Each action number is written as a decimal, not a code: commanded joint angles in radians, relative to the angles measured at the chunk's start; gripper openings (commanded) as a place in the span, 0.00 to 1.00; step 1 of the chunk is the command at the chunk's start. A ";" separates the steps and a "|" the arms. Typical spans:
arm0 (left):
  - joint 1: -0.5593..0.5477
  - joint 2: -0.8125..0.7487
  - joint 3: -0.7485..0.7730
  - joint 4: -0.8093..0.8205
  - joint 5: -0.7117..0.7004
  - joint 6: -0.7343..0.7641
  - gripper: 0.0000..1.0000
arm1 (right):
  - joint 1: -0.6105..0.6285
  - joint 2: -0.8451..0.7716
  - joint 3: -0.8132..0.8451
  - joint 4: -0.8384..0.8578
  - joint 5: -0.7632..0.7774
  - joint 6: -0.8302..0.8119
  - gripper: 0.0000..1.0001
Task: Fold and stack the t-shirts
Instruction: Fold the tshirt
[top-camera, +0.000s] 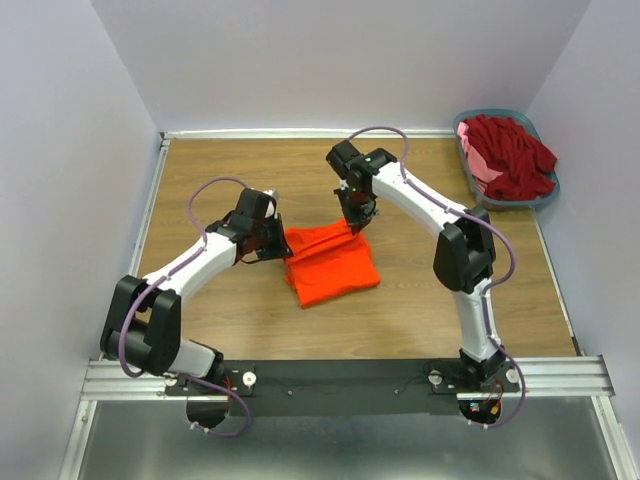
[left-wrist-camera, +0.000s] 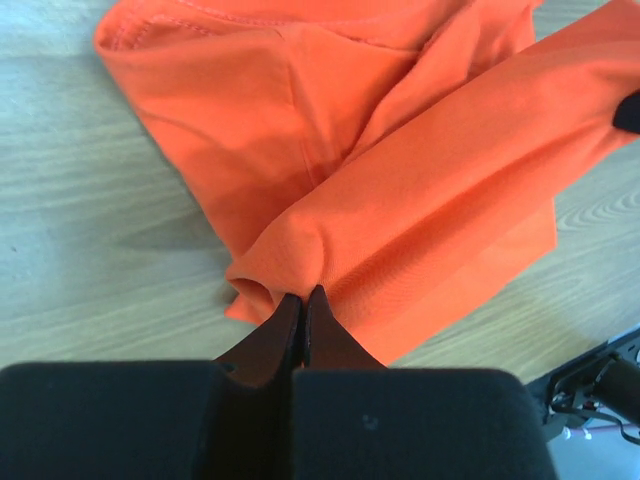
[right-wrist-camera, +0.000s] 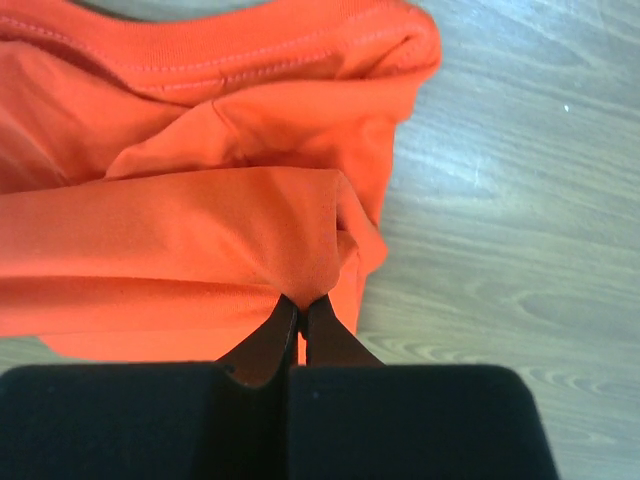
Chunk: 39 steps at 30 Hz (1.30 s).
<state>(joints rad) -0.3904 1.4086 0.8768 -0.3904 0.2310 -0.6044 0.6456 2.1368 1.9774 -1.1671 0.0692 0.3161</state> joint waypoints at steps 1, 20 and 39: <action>0.041 0.026 -0.022 -0.038 -0.029 0.054 0.00 | -0.047 0.038 0.026 0.015 0.077 -0.041 0.01; 0.059 0.135 0.077 0.021 -0.108 0.064 0.17 | -0.110 0.031 -0.077 0.121 0.109 0.049 0.14; -0.071 -0.232 -0.088 0.208 -0.076 0.126 0.66 | -0.113 -0.452 -0.572 0.568 -0.233 -0.040 0.54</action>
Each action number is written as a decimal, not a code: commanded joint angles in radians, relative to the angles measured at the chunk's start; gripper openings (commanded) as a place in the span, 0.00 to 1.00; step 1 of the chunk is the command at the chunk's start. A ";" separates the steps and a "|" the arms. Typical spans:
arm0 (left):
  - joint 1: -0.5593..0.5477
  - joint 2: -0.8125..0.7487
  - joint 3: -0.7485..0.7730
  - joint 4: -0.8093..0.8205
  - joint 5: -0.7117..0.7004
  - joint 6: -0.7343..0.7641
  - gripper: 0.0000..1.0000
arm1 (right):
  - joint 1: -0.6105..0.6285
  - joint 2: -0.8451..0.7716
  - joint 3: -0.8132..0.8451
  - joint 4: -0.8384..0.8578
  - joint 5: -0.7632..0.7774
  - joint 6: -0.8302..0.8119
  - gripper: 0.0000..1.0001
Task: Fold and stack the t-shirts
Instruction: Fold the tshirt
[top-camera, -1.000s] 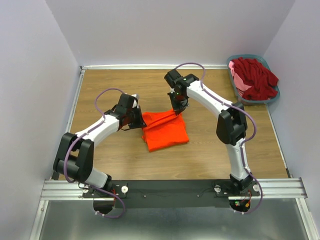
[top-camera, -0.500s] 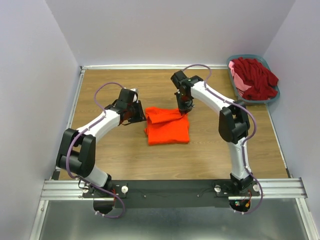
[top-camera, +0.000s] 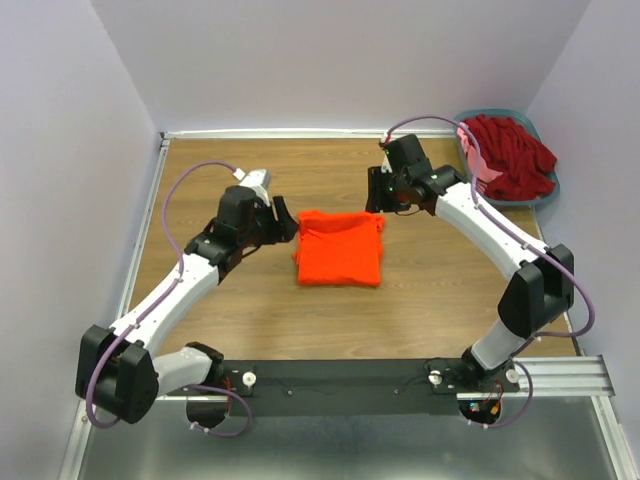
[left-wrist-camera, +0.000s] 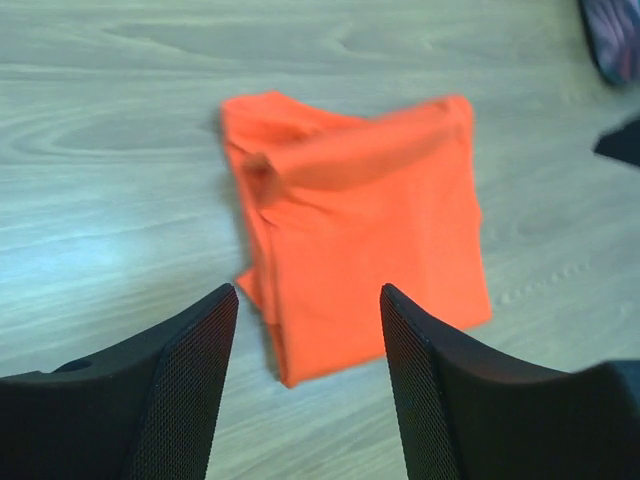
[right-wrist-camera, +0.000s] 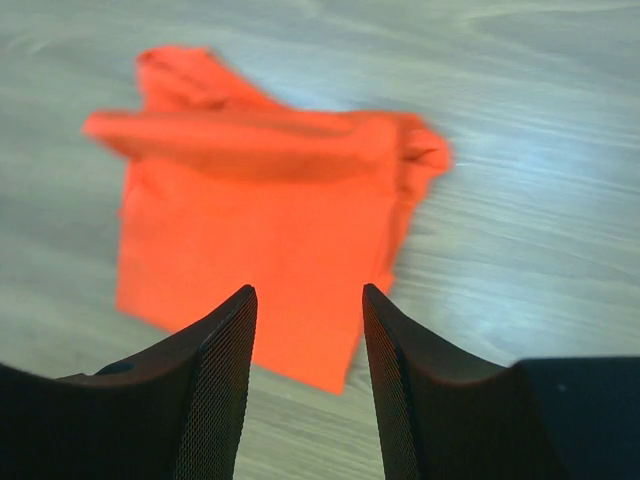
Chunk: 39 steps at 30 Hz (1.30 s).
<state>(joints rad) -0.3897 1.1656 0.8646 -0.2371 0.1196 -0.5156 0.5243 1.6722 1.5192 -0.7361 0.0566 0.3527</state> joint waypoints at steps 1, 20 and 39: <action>-0.092 0.026 -0.097 0.067 0.025 0.046 0.66 | 0.006 0.014 -0.137 0.156 -0.301 -0.086 0.54; -0.017 0.789 0.419 0.206 0.104 0.094 0.50 | -0.231 0.386 -0.083 0.461 -0.643 -0.029 0.50; -0.017 0.378 0.133 0.444 0.184 -0.053 0.75 | -0.267 0.233 -0.177 0.615 -0.929 0.147 0.51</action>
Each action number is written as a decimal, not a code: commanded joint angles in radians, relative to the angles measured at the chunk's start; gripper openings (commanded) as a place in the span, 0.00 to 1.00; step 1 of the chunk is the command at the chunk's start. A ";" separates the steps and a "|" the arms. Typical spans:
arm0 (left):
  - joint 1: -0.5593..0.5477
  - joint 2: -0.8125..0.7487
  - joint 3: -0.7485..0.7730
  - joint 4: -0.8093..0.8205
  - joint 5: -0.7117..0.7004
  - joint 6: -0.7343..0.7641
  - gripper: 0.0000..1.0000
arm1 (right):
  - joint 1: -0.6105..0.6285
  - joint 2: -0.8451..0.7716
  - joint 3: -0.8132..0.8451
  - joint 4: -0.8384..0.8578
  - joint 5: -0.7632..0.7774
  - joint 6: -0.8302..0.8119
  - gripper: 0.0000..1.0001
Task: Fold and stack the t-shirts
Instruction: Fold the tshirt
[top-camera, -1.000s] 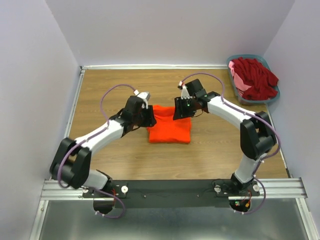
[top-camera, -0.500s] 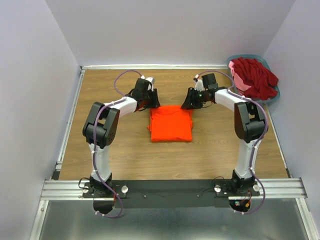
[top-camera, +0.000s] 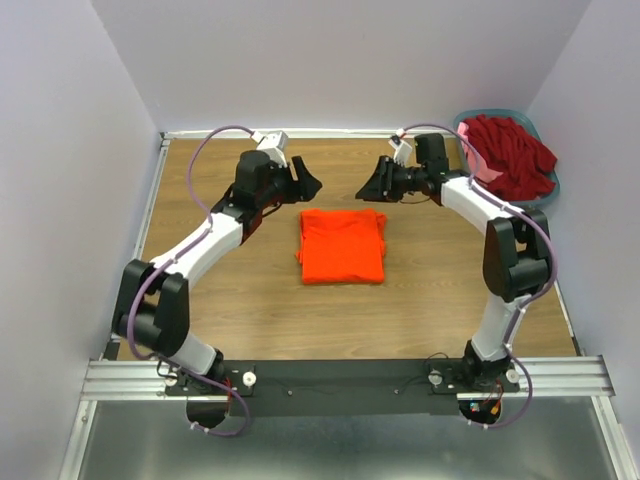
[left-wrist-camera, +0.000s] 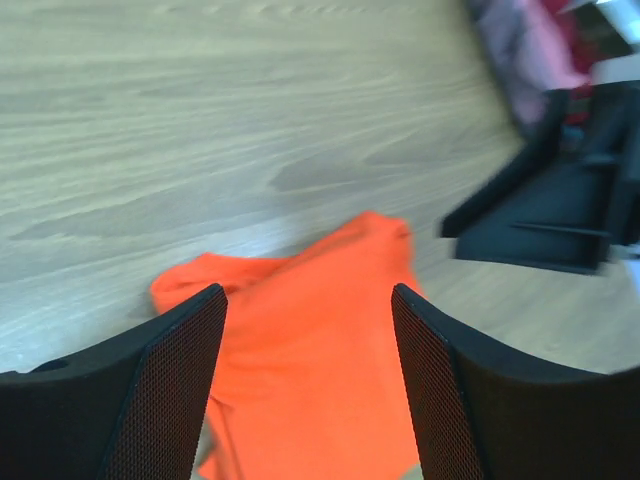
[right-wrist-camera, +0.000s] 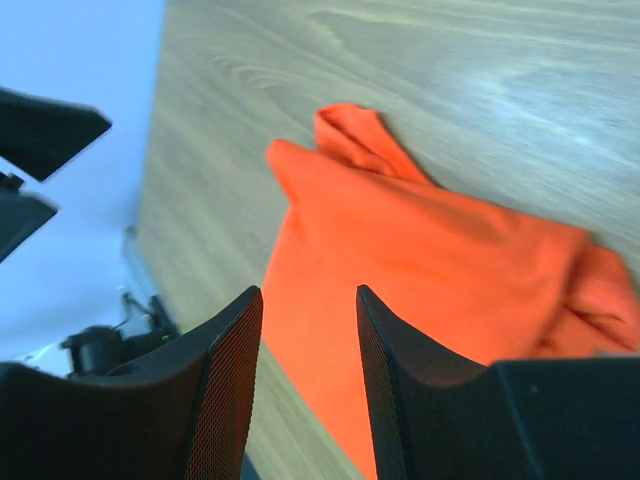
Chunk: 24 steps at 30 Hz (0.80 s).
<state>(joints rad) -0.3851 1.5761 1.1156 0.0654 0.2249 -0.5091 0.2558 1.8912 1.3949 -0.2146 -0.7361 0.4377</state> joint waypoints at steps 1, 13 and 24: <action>-0.029 -0.030 -0.147 0.178 0.109 -0.069 0.72 | 0.002 0.017 -0.066 0.136 -0.141 0.079 0.51; 0.020 0.352 -0.188 0.597 0.343 -0.218 0.47 | -0.035 0.245 -0.065 0.317 -0.232 0.118 0.51; 0.095 0.509 -0.249 0.770 0.418 -0.367 0.46 | -0.150 0.399 -0.149 0.396 -0.237 0.102 0.51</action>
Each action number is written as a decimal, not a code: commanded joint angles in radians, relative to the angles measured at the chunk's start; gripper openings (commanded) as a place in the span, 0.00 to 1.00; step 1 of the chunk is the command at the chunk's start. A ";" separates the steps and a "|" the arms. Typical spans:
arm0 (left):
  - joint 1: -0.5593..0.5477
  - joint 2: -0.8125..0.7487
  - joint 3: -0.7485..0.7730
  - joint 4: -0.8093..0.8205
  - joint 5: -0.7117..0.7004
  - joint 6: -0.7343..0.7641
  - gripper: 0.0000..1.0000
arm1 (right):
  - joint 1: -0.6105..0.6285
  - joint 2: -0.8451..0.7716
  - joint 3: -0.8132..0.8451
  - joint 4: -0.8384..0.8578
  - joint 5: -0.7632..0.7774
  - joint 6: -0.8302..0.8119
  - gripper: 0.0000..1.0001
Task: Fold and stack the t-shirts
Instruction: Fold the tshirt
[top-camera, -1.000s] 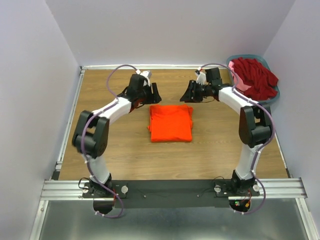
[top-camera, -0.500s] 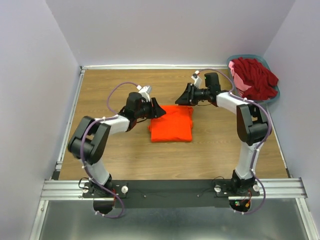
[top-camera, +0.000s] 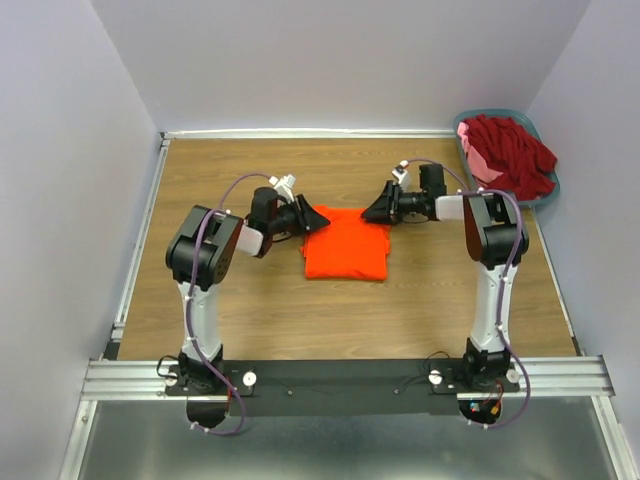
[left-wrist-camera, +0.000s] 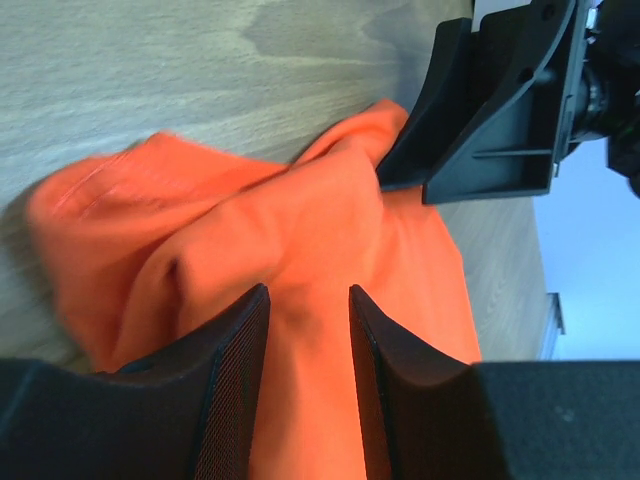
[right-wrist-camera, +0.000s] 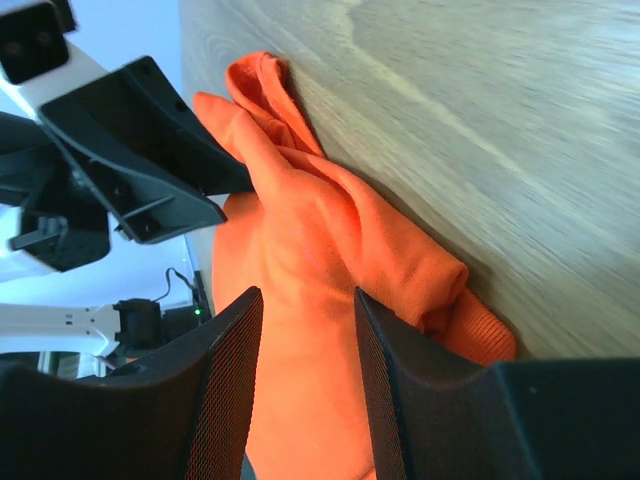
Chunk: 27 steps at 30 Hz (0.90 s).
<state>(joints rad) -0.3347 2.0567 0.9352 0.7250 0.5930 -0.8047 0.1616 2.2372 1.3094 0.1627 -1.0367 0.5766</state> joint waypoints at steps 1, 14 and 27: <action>0.054 0.020 -0.084 0.129 0.056 -0.086 0.46 | -0.062 0.042 -0.068 0.017 0.075 -0.040 0.51; -0.006 -0.432 -0.211 -0.059 0.025 -0.002 0.52 | 0.047 -0.358 -0.217 0.009 0.023 0.037 0.51; -0.147 -0.300 -0.351 -0.030 -0.022 0.007 0.20 | 0.158 -0.337 -0.498 0.060 -0.023 -0.047 0.21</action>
<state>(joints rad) -0.4820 1.6878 0.6075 0.6823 0.5999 -0.8158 0.3229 1.8164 0.8436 0.2066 -1.0210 0.5873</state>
